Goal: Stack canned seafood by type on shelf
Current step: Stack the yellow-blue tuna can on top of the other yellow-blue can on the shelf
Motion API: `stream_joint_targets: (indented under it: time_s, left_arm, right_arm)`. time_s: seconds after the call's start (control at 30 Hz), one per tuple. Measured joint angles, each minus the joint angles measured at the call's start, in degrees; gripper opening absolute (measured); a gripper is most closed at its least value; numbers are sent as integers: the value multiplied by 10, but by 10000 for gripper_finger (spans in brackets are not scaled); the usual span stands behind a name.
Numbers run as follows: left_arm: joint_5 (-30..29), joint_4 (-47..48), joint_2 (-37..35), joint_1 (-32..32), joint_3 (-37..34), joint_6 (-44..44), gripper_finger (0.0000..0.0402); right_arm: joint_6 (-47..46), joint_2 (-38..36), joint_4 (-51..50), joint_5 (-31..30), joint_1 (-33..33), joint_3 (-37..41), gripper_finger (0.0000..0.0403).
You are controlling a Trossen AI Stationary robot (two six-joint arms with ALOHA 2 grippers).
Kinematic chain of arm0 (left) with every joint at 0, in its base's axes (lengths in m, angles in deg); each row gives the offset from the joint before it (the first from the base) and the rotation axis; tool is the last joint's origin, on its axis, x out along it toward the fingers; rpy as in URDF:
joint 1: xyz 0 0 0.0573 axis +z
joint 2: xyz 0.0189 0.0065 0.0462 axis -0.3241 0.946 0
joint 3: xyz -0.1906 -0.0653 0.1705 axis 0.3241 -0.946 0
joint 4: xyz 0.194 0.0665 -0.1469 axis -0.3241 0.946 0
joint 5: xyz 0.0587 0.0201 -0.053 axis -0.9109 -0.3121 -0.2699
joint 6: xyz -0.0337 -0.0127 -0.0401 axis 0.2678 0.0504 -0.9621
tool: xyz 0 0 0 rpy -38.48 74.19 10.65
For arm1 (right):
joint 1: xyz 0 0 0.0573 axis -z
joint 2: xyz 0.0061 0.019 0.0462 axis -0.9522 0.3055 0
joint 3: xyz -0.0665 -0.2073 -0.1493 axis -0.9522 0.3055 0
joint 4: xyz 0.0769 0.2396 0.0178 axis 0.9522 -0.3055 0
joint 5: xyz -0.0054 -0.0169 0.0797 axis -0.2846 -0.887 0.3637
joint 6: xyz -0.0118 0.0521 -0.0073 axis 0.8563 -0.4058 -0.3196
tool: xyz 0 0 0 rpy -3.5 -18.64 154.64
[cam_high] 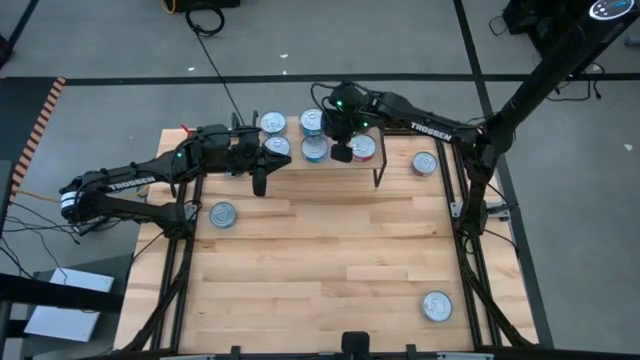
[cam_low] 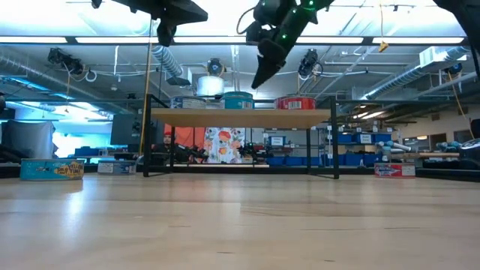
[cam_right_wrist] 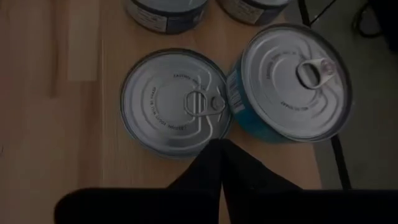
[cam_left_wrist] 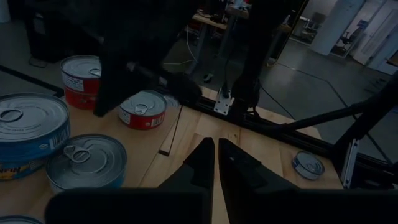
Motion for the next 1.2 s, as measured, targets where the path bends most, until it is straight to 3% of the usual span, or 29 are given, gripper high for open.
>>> stream_joint_targets:
  time_s: [0.4, 1.2]
  left_arm:
    - [0, 0, 0, 0, 0, -13, 25]
    - [0, 0, 0, -2, 0, -12, 25]
  right_arm:
    - [-48, 21, 90, -10, 7, 16, 6]
    - [-65, 20, 160, -11, 25, -7, 6]
